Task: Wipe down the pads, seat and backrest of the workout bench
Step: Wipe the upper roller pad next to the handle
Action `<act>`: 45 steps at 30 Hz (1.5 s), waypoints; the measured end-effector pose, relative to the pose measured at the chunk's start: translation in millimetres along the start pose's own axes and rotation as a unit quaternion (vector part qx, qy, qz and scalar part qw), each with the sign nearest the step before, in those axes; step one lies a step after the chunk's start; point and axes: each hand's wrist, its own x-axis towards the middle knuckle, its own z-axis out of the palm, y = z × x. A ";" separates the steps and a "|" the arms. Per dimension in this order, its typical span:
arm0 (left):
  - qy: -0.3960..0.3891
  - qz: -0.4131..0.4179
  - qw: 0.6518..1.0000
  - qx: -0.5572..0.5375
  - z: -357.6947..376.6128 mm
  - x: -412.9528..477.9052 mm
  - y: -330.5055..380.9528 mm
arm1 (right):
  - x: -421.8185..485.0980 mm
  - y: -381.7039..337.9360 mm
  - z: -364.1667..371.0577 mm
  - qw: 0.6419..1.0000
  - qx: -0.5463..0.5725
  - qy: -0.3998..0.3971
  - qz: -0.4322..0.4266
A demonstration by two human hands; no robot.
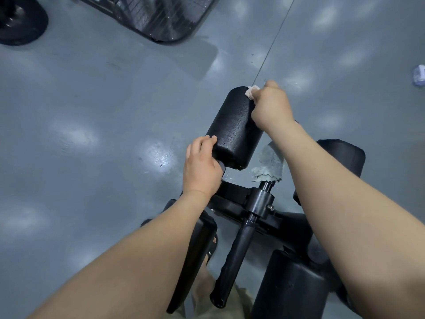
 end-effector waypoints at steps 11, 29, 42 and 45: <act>0.002 -0.001 1.000 -0.011 -0.9 -0.2 -0.7 | -36.3 -16.9 -7.0 0.998 -0.016 -0.055 -0.039; -0.021 -0.031 0.998 -0.046 -6.8 -0.2 3.2 | -98.8 -36.2 7.2 0.988 -0.003 -0.093 -0.125; -0.009 0.007 1.000 -0.020 -5.2 -0.7 0.8 | -101.0 -20.2 -9.0 0.979 0.082 -0.107 -0.153; -0.008 0.028 1.000 -0.004 -4.5 -1.2 1.1 | -75.2 -14.1 -17.3 0.990 0.129 0.012 -0.063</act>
